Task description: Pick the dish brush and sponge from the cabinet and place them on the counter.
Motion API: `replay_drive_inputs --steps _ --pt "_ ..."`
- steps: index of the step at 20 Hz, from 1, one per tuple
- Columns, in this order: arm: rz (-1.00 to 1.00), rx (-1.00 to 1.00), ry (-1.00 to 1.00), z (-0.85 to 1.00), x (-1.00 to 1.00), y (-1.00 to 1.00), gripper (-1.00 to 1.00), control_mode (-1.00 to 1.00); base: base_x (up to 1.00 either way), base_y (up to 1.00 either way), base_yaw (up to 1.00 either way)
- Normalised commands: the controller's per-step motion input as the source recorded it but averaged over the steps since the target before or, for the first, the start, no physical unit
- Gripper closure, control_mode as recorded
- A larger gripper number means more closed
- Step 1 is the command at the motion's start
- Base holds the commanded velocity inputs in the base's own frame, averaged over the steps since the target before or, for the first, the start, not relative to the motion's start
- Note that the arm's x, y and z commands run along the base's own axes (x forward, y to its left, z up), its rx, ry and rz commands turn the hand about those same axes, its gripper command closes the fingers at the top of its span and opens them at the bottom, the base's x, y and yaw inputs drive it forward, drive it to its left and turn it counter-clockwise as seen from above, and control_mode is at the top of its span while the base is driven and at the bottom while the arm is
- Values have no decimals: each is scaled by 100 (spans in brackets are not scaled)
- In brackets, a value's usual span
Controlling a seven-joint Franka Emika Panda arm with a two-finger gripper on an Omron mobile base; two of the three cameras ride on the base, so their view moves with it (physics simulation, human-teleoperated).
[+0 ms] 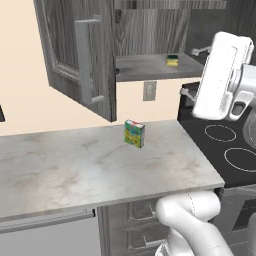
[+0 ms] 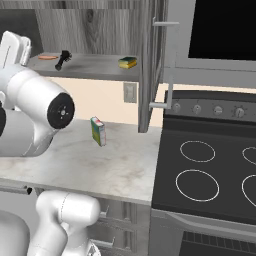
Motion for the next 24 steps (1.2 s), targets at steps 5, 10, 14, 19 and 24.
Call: replay_drive_inputs --steps 5,10,14,19,24 --pt "5 0 0 -4 37 0 -100 -100 0 0 0" --pt "3 0 0 -9 42 0 -100 -100 0 0 0" --pt "4 -1 0 -2 37 3 -100 -100 0 0 0" --pt "3 -3 0 0 34 9 -100 -100 0 0 0" --pt "4 -2 0 -5 40 11 -100 -100 0 0 0"
